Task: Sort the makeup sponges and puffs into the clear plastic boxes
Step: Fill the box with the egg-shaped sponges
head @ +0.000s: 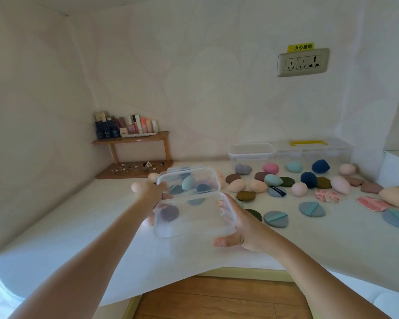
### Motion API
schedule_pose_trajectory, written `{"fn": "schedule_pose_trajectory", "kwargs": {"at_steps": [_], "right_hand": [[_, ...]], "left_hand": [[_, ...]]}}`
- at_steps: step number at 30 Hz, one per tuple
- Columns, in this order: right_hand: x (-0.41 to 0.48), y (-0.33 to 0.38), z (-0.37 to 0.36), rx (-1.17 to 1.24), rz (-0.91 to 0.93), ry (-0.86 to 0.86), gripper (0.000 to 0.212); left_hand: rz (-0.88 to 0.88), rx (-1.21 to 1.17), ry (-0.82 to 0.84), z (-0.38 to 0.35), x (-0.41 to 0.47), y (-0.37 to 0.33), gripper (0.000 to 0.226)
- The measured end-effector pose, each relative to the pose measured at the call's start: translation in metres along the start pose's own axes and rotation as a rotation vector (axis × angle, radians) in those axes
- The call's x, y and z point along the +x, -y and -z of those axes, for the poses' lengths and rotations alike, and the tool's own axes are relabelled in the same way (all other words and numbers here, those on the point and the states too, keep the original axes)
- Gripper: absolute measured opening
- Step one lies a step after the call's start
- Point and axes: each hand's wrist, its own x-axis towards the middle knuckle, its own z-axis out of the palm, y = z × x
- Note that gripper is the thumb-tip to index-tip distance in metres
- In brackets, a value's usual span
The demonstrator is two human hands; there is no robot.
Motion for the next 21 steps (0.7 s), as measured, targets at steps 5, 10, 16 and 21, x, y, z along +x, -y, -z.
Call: {"fn": "schedule_pose_trajectory", "kwargs": {"at_steps": [5, 10, 16, 21], "right_hand": [[-0.004, 0.002, 0.000, 0.051, 0.012, -0.043, 0.098], [-0.003, -0.001, -0.004, 0.020, -0.018, -0.098, 0.114], [-0.012, 0.005, 0.004, -0.140, 0.011, -0.132, 0.082], [-0.009, -0.002, 0.023, -0.389, 0.071, -0.312, 0.047]], "left_hand": [[-0.165, -0.046, -0.025, 0.002, 0.005, -0.013, 0.022], [-0.293, -0.003, -0.051, 0.009, 0.005, -0.015, 0.027], [-0.328, -0.031, -0.085, 0.024, -0.006, -0.006, 0.027], [-0.343, -0.073, -0.095, 0.037, -0.014, 0.006, 0.023]]}}
